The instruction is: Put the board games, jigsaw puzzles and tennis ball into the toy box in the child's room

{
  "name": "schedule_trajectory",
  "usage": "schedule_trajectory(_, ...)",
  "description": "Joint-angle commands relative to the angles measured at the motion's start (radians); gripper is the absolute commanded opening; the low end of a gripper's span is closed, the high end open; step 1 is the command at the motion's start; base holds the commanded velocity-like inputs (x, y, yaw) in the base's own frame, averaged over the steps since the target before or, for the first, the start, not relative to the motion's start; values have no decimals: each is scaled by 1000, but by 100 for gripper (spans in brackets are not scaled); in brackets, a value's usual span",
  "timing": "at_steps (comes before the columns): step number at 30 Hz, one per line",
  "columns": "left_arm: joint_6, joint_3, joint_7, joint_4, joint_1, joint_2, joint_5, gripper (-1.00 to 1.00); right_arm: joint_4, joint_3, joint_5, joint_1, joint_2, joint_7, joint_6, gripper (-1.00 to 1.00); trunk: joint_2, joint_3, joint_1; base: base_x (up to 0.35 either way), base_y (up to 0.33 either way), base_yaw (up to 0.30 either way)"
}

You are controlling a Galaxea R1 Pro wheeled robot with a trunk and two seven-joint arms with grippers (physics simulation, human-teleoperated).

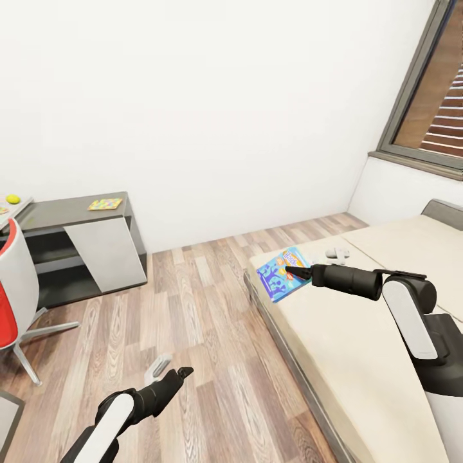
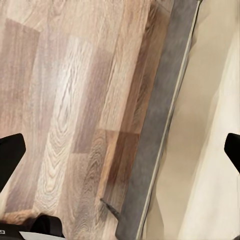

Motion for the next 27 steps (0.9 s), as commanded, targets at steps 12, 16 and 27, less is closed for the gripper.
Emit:
schedule_trajectory(12,-1,-2,10,-1,0,1,9,100,0,-2,10,0,-1,11,2,-100,84,50,-46,0,0,0)
schedule_trajectory(16,-1,-2,10,-1,0,1,9,100,0,-3,10,1,-1,12,2,-100,112,63,-61,0,0,0)
schedule_trajectory(27,-1,-3,11,0,-1,-6,9,100,0,1,9,3,-3,11,2,-100,189,98,-104,0,0,0)
